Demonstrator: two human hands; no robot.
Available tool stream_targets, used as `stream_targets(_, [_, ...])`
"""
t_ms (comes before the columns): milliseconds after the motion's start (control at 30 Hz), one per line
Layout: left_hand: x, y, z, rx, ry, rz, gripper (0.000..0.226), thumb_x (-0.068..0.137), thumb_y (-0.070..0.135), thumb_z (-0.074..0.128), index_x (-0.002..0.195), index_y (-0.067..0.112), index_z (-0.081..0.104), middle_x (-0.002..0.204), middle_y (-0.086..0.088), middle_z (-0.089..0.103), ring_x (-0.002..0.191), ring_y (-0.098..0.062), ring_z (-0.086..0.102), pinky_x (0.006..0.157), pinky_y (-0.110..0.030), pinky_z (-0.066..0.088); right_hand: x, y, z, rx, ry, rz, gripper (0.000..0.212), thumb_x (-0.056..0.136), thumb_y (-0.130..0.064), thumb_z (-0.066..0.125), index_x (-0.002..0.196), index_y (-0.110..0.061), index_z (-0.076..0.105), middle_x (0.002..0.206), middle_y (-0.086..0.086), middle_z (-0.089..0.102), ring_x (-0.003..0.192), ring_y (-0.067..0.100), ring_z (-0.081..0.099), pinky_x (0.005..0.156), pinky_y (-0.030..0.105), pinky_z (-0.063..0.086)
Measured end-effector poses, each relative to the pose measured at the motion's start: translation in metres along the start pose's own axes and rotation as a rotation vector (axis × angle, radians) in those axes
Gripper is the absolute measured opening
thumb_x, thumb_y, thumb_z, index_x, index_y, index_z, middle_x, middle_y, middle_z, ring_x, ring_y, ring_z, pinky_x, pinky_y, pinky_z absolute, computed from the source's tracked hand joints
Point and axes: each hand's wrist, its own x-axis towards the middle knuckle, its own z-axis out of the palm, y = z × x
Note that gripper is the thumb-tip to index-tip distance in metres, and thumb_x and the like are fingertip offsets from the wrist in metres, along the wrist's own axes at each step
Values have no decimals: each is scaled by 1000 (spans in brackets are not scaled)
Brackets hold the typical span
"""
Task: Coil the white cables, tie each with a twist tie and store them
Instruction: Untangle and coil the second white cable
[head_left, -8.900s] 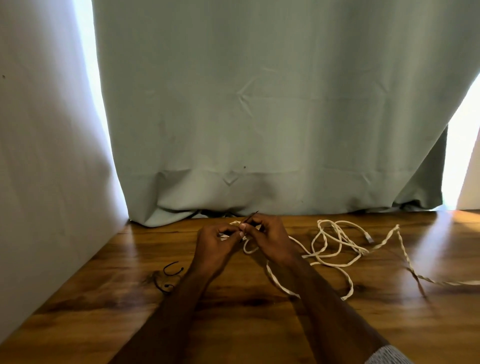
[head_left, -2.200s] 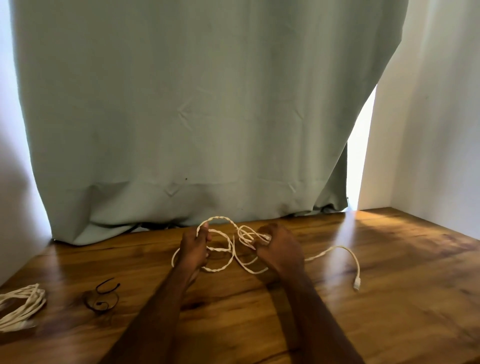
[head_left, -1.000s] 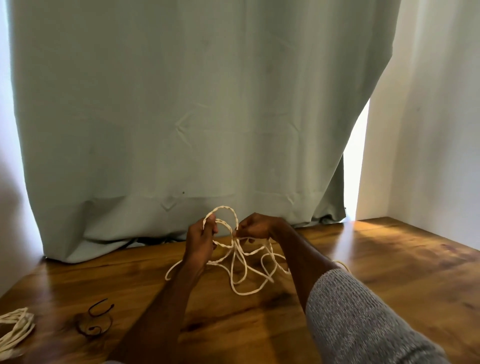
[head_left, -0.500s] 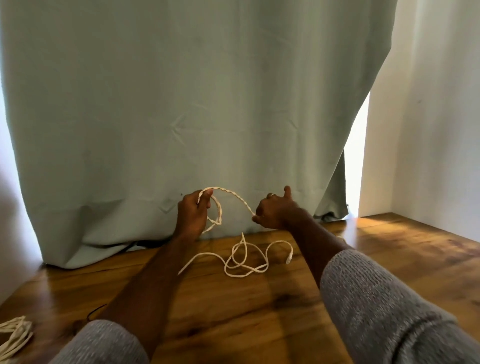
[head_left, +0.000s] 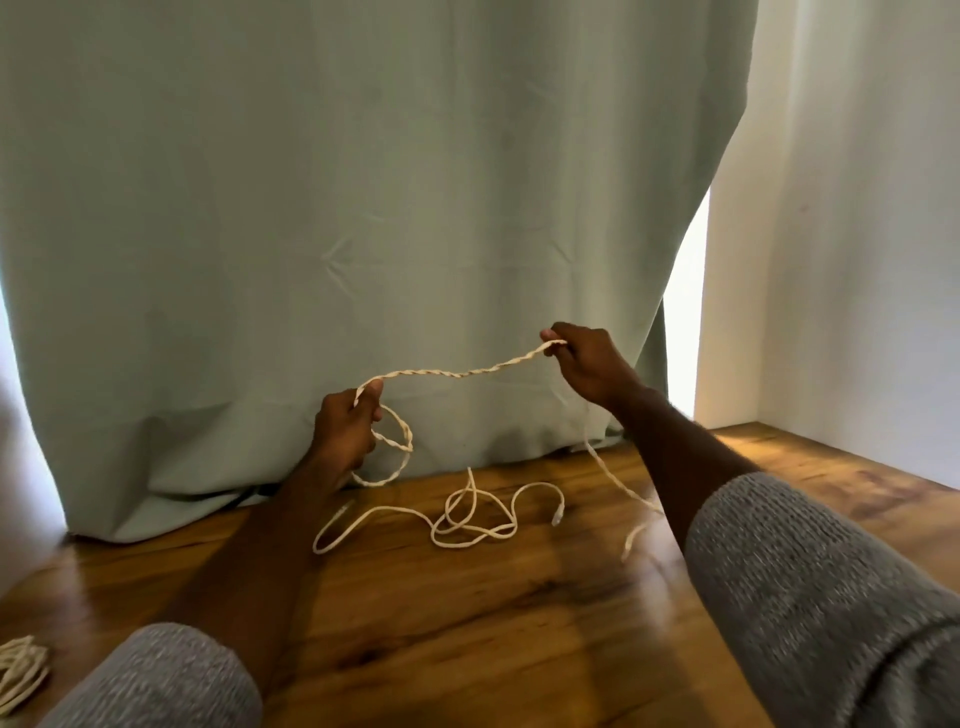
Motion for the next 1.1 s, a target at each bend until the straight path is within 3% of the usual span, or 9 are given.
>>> stream_targets(200, [-38, -11, 18, -4, -268, -85, 37, 91, 44, 66, 87, 7, 63, 56, -3, 40, 45, -13, 39, 43, -20, 26, -24, -18, 18, -240, -573, 88, 33, 106, -33, 46, 102, -10, 69, 102, 11, 72, 96, 27, 64, 87, 36, 48])
stream_targets(333, [-53, -15, 20, -111, -303, -171, 30, 104, 37, 45, 103, 11, 61, 67, -5, 43, 44, -12, 38, 40, -18, 24, -42, -12, 16, -607, -622, -25, 29, 105, -41, 44, 120, -23, 63, 117, 6, 67, 114, 26, 58, 95, 39, 42])
stream_targets(467, [-52, -11, 5, -216, -318, -229, 32, 102, 6, 33, 125, 20, 51, 75, -14, 56, 47, -20, 49, 42, -21, 32, -38, 1, -7, -972, -455, -163, 28, 103, -30, 47, 130, -23, 53, 129, 9, 57, 126, 32, 49, 99, 43, 36])
stream_targets(533, [-54, -9, -3, -288, -367, -245, 35, 99, -1, 36, 127, 13, 51, 77, -18, 63, 54, -27, 59, 47, -27, 41, -38, 9, -13, -1042, -515, -83, 48, 96, -19, 59, 141, -24, 44, 143, 11, 47, 136, 36, 41, 109, 50, 33])
stream_targets(633, [-59, -6, -7, -345, -464, -262, 29, 102, 1, 40, 127, 11, 52, 95, -22, 70, 83, -38, 71, 65, -41, 53, -40, -4, -2, -866, -623, 45, 87, 85, -10, 71, 156, -27, 24, 162, 10, 25, 147, 38, 26, 117, 58, 23])
stream_targets(733, [-62, -7, -5, -402, -533, -293, 28, 105, 6, 40, 129, 15, 51, 112, -20, 72, 105, -38, 70, 88, -57, 52, -43, -50, 23, -466, -379, 34, 71, 78, 2, 64, 143, -21, 46, 148, 7, 45, 135, 30, 43, 109, 48, 39])
stream_targets(833, [-66, -6, 1, -392, -568, -282, 29, 106, 10, 37, 132, 16, 49, 113, -17, 73, 103, -35, 70, 82, -50, 54, -64, -94, 57, 3, -63, -20, 45, 75, 5, 56, 115, -14, 65, 112, 6, 64, 100, 19, 59, 86, 41, 53])
stream_targets(1000, [-70, -1, 4, -434, -575, -256, 29, 107, 11, 37, 133, 15, 45, 84, -21, 70, 59, -25, 64, 50, -30, 48, -88, -113, 107, 27, -242, 45, 35, 94, -23, 59, 129, -21, 60, 123, 3, 65, 114, 21, 57, 98, 44, 48])
stream_targets(1100, [-73, -3, 6, -558, -596, -273, 25, 107, 9, 33, 130, 16, 42, 83, -24, 68, 56, -26, 62, 43, -28, 47, -95, -106, 115, 217, -116, 153, 17, 99, -26, 57, 104, -15, 70, 91, -1, 71, 82, 12, 65, 77, 41, 55])
